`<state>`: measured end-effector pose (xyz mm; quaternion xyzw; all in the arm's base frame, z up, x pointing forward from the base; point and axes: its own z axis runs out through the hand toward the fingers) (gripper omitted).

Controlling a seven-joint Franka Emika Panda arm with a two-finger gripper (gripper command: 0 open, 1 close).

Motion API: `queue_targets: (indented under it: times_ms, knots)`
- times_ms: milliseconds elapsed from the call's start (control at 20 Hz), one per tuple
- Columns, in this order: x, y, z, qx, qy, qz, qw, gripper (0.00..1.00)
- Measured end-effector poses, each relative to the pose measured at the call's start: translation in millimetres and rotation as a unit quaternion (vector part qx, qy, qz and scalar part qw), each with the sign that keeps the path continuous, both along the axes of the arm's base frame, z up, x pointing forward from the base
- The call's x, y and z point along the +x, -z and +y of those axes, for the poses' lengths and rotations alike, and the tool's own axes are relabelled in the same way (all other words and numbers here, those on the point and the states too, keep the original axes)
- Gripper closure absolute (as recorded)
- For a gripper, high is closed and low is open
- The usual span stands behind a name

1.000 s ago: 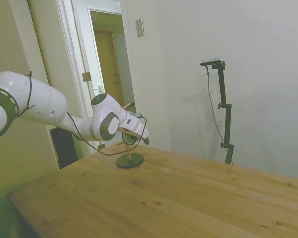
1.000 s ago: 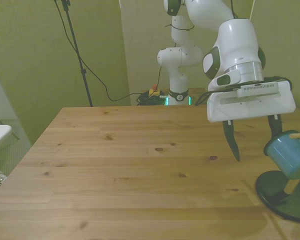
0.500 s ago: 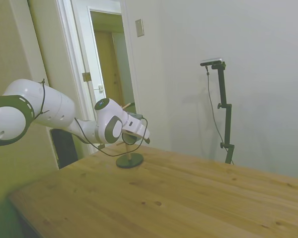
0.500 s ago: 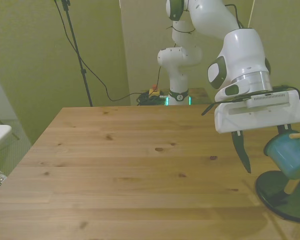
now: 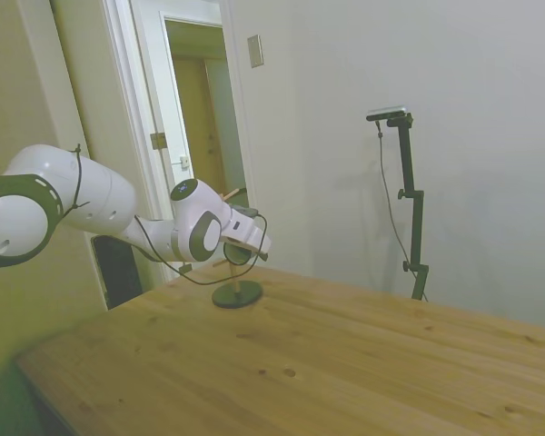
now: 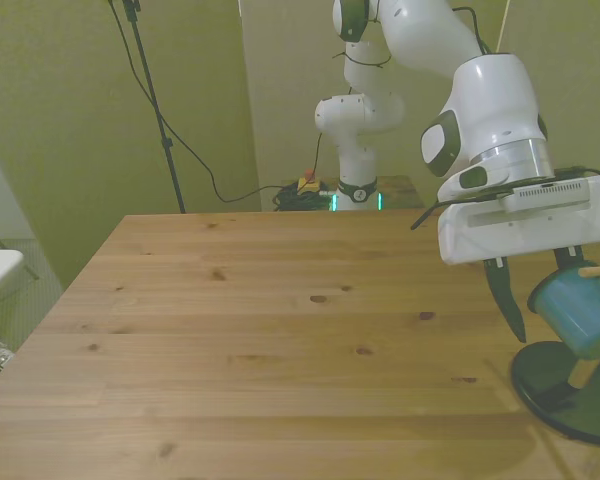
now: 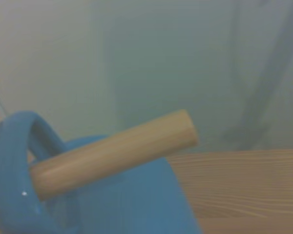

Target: Unload the mug

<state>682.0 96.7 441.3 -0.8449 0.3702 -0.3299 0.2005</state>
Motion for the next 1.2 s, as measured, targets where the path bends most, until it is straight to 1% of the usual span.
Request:
queue_targets:
  times_ms: [300,700,1200]
  knots:
    - [-1,-1,7,0.005,-0.007,0.000,1.0000,1.00]
    - [-1,-3,3,0.005,-0.004,-0.001,1.0000,1.00]
    - [-8,-20,3,0.011,-0.006,-0.013,0.9998,1.00]
